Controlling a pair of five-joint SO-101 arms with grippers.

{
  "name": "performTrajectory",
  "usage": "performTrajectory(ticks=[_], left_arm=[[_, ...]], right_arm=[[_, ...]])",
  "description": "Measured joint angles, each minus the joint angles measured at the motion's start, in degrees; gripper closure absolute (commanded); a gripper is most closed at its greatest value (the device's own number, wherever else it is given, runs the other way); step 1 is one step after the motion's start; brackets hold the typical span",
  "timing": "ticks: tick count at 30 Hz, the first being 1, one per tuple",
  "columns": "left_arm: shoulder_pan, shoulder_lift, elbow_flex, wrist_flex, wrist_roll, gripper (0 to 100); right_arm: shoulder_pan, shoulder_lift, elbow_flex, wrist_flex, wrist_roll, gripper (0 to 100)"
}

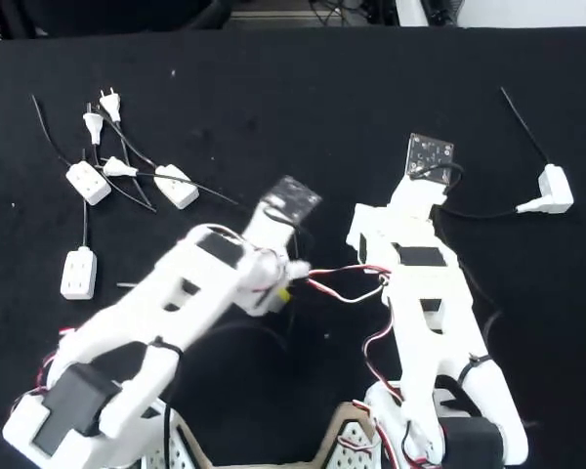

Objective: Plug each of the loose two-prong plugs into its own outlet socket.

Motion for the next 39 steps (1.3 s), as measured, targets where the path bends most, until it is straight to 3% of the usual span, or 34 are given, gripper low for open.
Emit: performTrajectory(ticks=[9, 21, 26, 32, 39], left_arm=[[-11.43, -0.18, -2.64, 4.22, 0.0, 76], [-13.27, -0.18, -2.64, 4.22, 0.09, 76], [-16.62, -0.18, -2.64, 0.0, 0.0, 76], [-22.86, -0.18, -2.64, -3.69, 8.53, 76], [-23.03, -0.18, 1.93, -10.9, 14.95, 76]], right_arm=[[-1.49, 0.0, 0.0, 0.0, 0.0, 77.6], [-12.31, 0.0, 0.18, 0.0, 0.0, 77.5], [-16.35, 0.0, 0.7, 0.0, 0.0, 77.6], [-18.99, 2.55, 0.7, 0.0, -0.18, 77.6], [-20.84, 13.71, -3.43, 0.0, -0.18, 77.6]])
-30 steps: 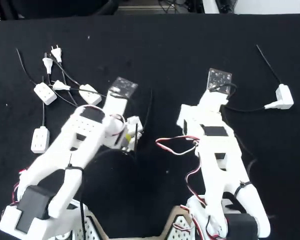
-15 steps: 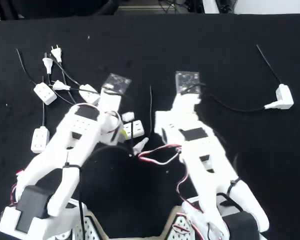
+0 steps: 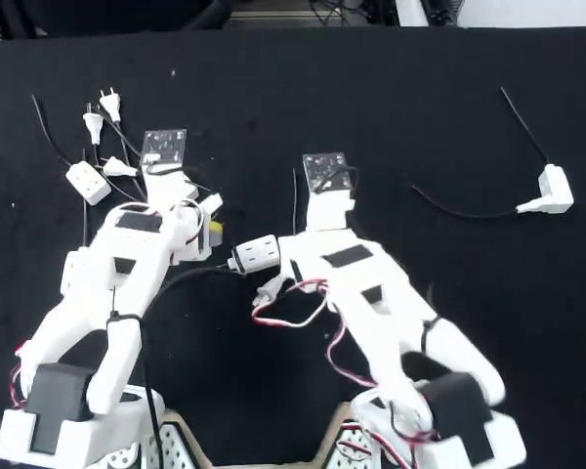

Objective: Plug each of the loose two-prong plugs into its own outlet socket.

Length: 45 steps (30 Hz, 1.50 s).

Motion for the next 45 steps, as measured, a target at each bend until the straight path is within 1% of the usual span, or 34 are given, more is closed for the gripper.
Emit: performTrajectory(ticks=[8, 15, 17, 20, 21, 22, 24, 26, 29, 33, 36, 39, 40, 45], left_arm=[[0.0, 0.0, 0.62, -1.49, 0.26, 76], [0.0, 0.0, 0.62, -1.49, 0.26, 76], [0.0, 0.0, 0.62, -1.49, 0.26, 76], [0.0, 0.0, 0.62, -1.49, 0.26, 76], [0.0, 0.0, 0.62, -1.49, 0.26, 76], [0.0, 0.0, 0.62, -1.49, 0.26, 76], [0.0, 0.0, 0.62, -1.49, 0.26, 76], [-0.26, 0.0, 0.62, -1.49, 0.26, 76], [-0.62, 0.0, 0.62, -1.49, 0.26, 76], [-0.53, 0.0, 0.62, -1.49, 0.26, 76], [-0.53, 0.0, 0.62, -1.49, 0.26, 76], [-0.53, 0.0, 0.62, -1.49, 0.26, 76], [-0.53, 0.0, 0.62, -1.49, 0.26, 76], [-0.53, 0.0, 0.62, -1.49, 0.26, 76]], right_arm=[[-1.32, 3.34, -1.14, 0.0, 0.0, 77.6], [-1.05, 10.73, -10.73, 8.53, 0.0, 77.7], [-1.05, 13.54, -14.59, 12.22, 0.0, 81.2], [-0.97, 17.41, -19.6, 16.62, 0.0, 96.8], [-0.79, 18.46, -21.01, 17.76, 0.0, 99.4], [-0.62, 19.25, -21.98, 18.55, 0.0, 96.9], [0.18, 19.87, -22.77, 19.34, 0.0, 99.2], [1.32, 19.96, -22.77, 19.52, 0.0, 98.8], [2.46, 17.41, -21.63, 19.6, 0.0, 98.8], [5.71, 7.74, -17.32, 19.69, 0.26, 98.8], [9.85, -0.26, -16.35, 21.19, 4.57, 98.7], [13.19, -5.27, -15.65, 23.03, 8.26, 97.9], [13.89, -5.89, -14.77, 23.38, 9.14, 95.8], [14.33, -5.98, -8.97, 23.56, 15.82, 74.7]])
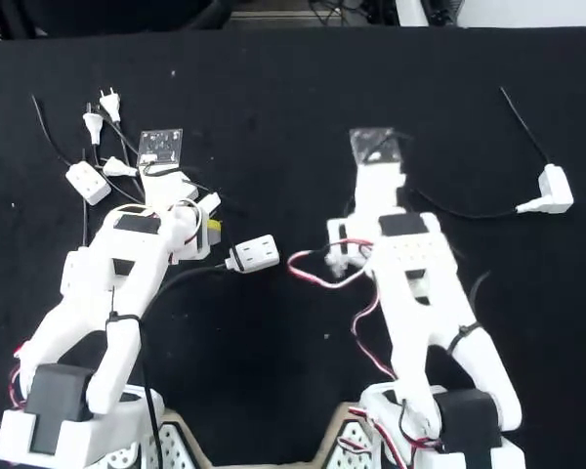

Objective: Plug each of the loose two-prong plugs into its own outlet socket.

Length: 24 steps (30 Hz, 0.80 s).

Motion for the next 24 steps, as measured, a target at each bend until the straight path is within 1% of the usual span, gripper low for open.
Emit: performTrajectory(ticks=[1, 3, 6, 8, 12, 14, 17, 21, 24], left_arm=[[0.0, 0.0, 0.0, 0.0, 0.0, 76], [0.0, 0.0, 0.0, 0.0, 0.0, 76], [0.0, 0.0, 0.0, 0.0, 0.0, 76], [0.0, 0.0, 0.0, 0.0, 0.0, 76], [0.0, 0.0, 0.0, 0.0, 0.0, 76], [0.0, 0.0, 0.0, 0.0, 0.0, 76], [0.0, 0.0, 0.0, 0.0, 0.18, 76], [0.0, 0.0, 0.35, 0.0, 0.79, 76], [0.0, 0.0, 1.41, 0.0, 3.96, 76]], right_arm=[[0.0, 0.09, 0.26, 0.0, 0.88, 72.8], [0.09, 0.18, 0.35, 0.26, 2.73, 72.4], [2.11, 0.18, 0.35, 0.53, 8.09, 73.0], [3.25, -0.18, 0.35, 0.53, 13.45, 76.0], [3.69, -1.32, 0.35, 0.53, 26.81, 82.7], [3.78, -1.41, 0.35, 0.53, 31.12, 84.0], [4.13, -1.41, 0.35, -0.26, 32.97, 84.0], [7.47, -1.41, 0.35, -3.16, 33.49, 83.9], [9.67, -1.41, 0.35, -4.92, 33.49, 83.9]])
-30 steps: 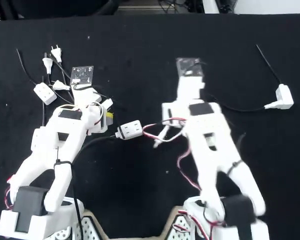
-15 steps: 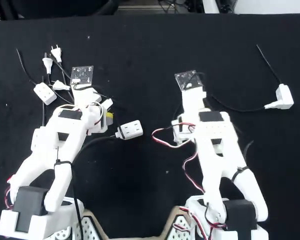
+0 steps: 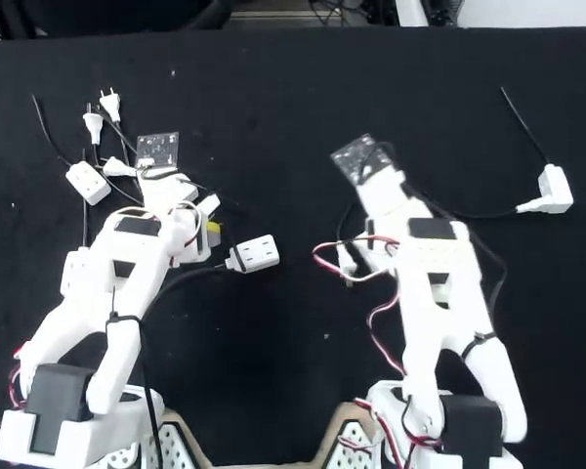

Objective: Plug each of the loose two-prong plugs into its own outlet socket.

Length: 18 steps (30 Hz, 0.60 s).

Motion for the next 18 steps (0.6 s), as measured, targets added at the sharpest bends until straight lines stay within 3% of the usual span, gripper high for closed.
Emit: performTrajectory(ticks=[5, 10, 18], left_arm=[[0.09, 0.0, 1.85, -1.58, 4.66, 76], [0.09, 0.0, 4.4, -6.68, 5.1, 76], [1.58, 0.0, 5.8, -7.47, 4.92, 76]], right_arm=[[0.62, 0.0, 2.2, -3.69, 0.0, 83.9], [0.62, 0.0, 6.95, -9.93, 0.0, 83.9], [1.05, 0.0, 14.51, -17.58, 0.0, 83.9]])
